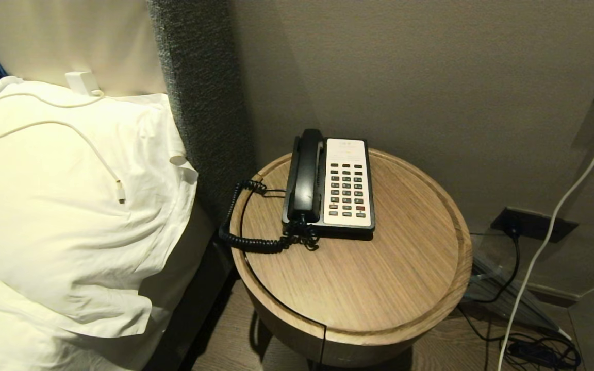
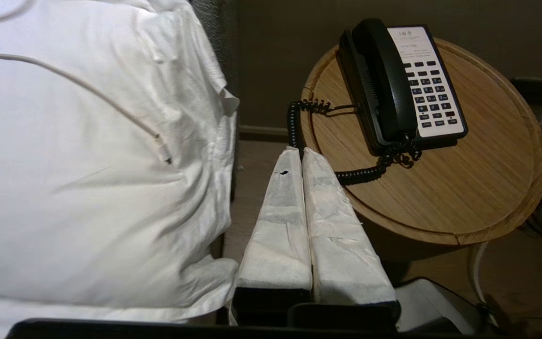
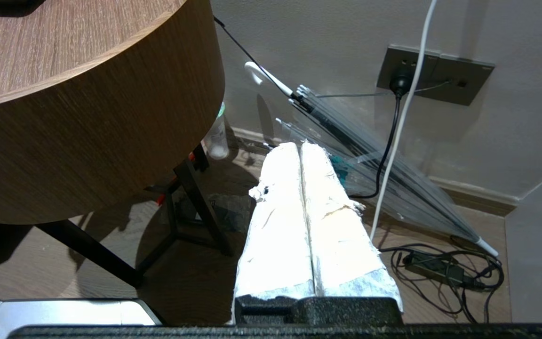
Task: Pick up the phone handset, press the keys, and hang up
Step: Pick up the desk phone handset
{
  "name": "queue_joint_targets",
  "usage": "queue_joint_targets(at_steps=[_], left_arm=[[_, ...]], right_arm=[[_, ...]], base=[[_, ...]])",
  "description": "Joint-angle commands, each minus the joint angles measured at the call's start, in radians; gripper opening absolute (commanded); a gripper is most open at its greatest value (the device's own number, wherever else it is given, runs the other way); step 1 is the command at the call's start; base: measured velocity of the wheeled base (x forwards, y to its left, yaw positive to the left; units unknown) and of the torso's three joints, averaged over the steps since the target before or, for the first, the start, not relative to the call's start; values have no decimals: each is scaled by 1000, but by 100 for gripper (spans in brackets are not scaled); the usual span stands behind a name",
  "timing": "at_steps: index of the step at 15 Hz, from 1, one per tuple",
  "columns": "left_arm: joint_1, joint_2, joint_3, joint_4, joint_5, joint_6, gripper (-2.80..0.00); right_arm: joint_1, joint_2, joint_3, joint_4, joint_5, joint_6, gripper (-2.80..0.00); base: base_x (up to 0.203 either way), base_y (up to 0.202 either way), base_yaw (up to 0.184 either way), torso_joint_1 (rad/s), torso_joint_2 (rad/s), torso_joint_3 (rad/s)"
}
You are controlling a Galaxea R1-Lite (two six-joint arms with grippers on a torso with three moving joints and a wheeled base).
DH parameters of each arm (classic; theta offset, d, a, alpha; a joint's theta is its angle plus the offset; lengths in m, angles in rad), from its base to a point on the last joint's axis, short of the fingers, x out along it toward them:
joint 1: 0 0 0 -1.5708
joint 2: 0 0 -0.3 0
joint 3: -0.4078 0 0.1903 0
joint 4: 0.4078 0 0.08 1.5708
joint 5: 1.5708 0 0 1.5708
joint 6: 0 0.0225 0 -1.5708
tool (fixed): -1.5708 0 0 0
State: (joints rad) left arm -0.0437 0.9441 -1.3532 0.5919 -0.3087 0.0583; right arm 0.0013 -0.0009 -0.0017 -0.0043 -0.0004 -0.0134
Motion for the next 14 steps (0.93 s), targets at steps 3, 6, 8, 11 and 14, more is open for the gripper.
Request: queue_joint_targets(at_steps=[3, 6, 8, 11, 14], left_arm=[[-337, 500, -294, 71, 128, -175, -280], [-483, 680, -410, 71, 325, -296, -280], [-549, 732, -434, 65, 382, -295, -280], [-599, 811, -441, 73, 514, -251, -280], [-634, 862, -498, 81, 537, -226, -280]], right_arm=[[0, 1, 0, 0, 0, 0, -280], [0, 1, 0, 0, 0, 0, -280], [2, 1, 0, 0, 0, 0, -280], [1, 1, 0, 0, 0, 0, -280], [0, 1, 0, 0, 0, 0, -280]], base=[[0, 0, 0, 0, 0, 0], [0, 0, 0, 0, 0, 0], [0, 0, 0, 0, 0, 0], [0, 0, 0, 0, 0, 0], [0, 0, 0, 0, 0, 0]])
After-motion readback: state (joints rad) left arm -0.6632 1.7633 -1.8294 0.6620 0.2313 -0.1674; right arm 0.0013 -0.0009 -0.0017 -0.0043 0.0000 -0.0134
